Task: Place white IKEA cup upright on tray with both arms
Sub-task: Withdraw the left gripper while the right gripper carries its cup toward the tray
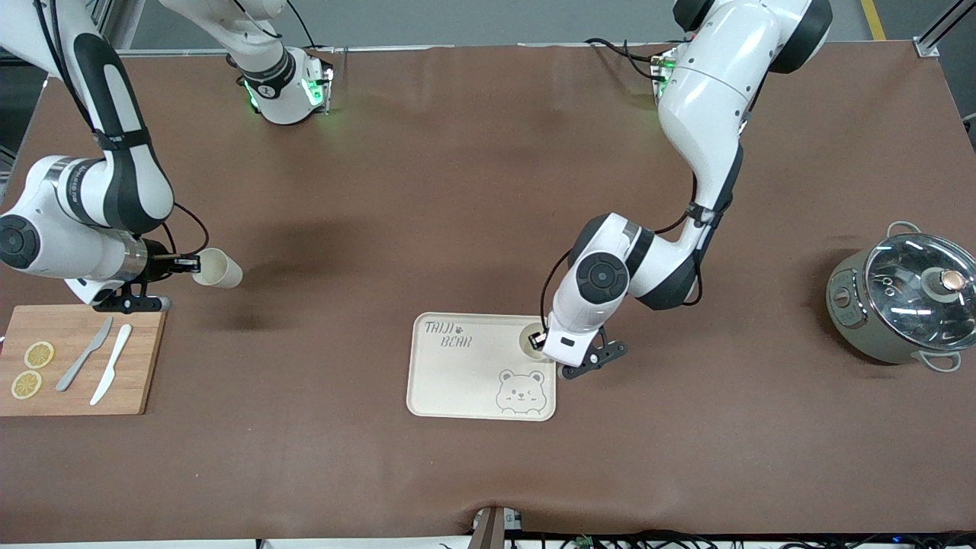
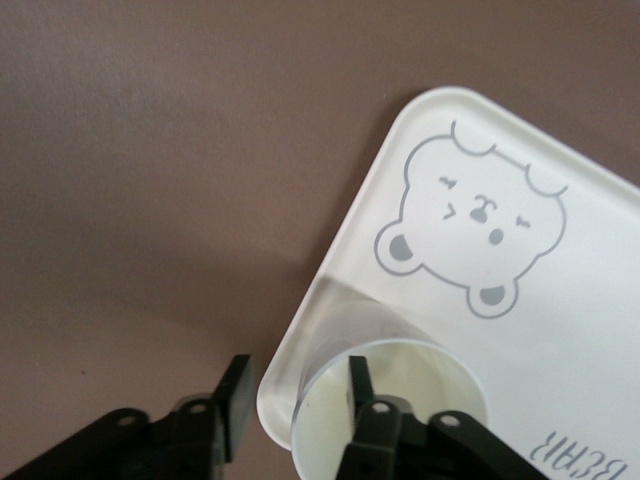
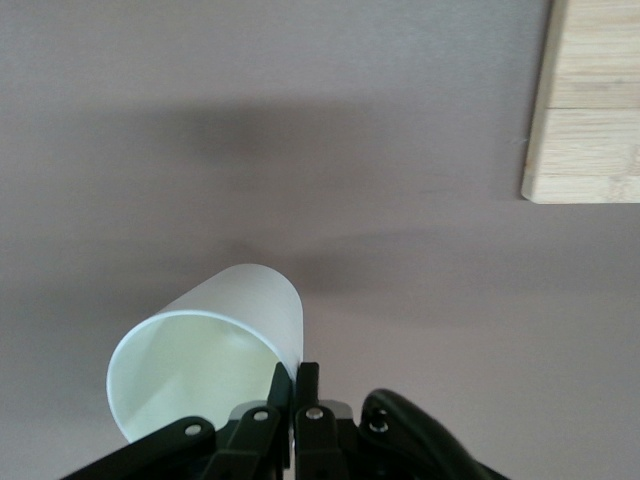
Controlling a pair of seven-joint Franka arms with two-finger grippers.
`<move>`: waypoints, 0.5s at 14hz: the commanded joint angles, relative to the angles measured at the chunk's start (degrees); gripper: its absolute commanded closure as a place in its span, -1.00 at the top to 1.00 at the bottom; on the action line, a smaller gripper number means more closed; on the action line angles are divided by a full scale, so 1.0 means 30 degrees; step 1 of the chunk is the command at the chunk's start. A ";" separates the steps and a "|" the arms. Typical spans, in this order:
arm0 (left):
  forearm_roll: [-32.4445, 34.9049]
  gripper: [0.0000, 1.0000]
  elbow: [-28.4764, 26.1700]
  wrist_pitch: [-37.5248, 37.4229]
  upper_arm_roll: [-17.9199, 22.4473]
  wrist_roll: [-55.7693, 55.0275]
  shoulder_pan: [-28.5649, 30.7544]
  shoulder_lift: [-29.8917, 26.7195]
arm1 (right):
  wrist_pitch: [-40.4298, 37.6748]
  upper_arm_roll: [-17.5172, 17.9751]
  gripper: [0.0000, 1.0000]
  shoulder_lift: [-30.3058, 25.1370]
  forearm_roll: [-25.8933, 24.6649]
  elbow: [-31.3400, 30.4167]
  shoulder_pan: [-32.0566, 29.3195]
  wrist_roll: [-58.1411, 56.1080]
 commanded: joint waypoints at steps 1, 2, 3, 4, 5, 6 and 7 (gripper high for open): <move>0.0060 1.00 0.0120 -0.0413 0.0203 -0.0062 0.0382 -0.1200 | -0.0960 0.0036 -1.00 -0.0478 0.0229 0.0190 0.0695 0.1173; 0.0060 1.00 0.0120 -0.0471 0.0174 -0.0061 0.0965 -0.1727 | -0.1544 0.0036 -1.00 -0.0537 0.0229 0.0481 0.1162 0.1963; 0.0031 1.00 0.0120 -0.0559 0.0174 0.0113 0.1609 -0.2225 | -0.2159 0.0036 -1.00 -0.0538 0.0316 0.0861 0.1602 0.2667; 0.0001 1.00 0.0120 -0.0646 0.0145 0.0492 0.2282 -0.2752 | -0.2803 0.0036 -1.00 -0.0538 0.1042 0.1300 0.1983 0.3457; -0.0028 1.00 0.0120 -0.0821 0.0116 0.0901 0.2840 -0.3250 | -0.3303 0.0007 -1.00 -0.0509 0.1890 0.1739 0.2480 0.4016; -0.0057 1.00 0.0091 -0.0968 0.0086 0.1892 0.3397 -0.3661 | -0.3424 0.0007 -1.00 -0.0509 0.2276 0.1976 0.2862 0.4660; -0.0145 1.00 0.0004 -0.1463 0.0086 0.3004 0.3779 -0.4013 | -0.3367 0.0007 -1.00 -0.0480 0.2338 0.2181 0.3243 0.5653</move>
